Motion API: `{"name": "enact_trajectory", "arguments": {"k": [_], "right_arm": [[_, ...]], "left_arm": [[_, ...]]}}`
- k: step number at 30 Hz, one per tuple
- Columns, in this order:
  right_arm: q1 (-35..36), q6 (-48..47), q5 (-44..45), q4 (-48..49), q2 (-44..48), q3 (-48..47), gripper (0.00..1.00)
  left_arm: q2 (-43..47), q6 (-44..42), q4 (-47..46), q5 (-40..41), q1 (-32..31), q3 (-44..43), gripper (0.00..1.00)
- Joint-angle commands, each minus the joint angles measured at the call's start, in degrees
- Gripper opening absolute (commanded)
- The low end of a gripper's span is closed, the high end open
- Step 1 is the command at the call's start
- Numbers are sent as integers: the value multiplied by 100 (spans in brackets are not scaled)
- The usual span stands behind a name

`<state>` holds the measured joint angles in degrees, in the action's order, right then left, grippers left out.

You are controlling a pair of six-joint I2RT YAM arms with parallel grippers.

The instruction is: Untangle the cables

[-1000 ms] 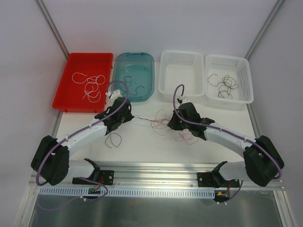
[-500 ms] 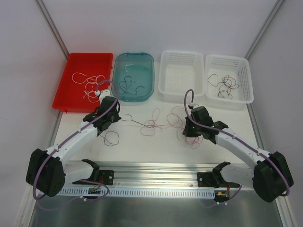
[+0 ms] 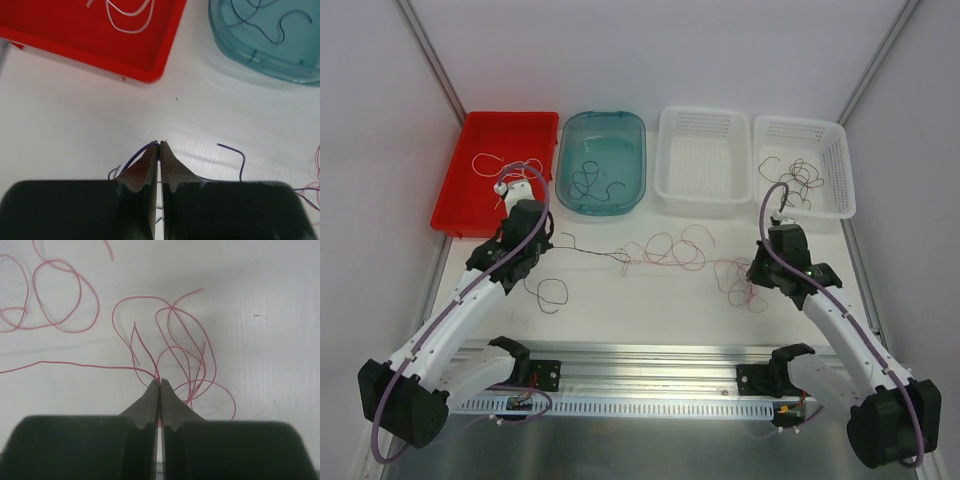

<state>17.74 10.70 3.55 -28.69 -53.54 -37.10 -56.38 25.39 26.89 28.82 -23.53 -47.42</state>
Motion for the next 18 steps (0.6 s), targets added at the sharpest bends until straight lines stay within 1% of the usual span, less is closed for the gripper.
{"name": "enact_trajectory", "arguments": {"k": [1,3,4,6,8,11,12,15,17,18], "right_arm": [[-602,-94,85,-637,247,-350,1],[-797,-51,23,-717,361,-403,1],[-972,2,5,-735,414,-412,1],[-1236,64,-126,-743,528,-403,1],[-1395,134,-249,-735,581,-394,1],[-1685,143,-303,-761,660,-420,1],[-1773,126,-485,-779,713,-438,1],[-2159,47,-732,-788,836,-499,1],[-2160,-50,-890,-796,810,-605,1],[-2152,-146,-970,-762,766,-605,1]], "left_arm": [[512,-587,474,1000,138,-548,0],[619,-877,545,1239,191,-732,0],[672,-973,562,1562,269,-786,0],[690,-1220,632,1863,375,-917,0],[690,-1369,668,2065,603,-980,0],[611,-1475,686,2023,954,-1015,0],[585,-1493,712,1996,1034,-1006,0],[435,-1423,764,1611,1219,-962,0],[426,-1178,782,1120,1210,-901,0],[435,-1072,782,404,1202,-875,0]]}}
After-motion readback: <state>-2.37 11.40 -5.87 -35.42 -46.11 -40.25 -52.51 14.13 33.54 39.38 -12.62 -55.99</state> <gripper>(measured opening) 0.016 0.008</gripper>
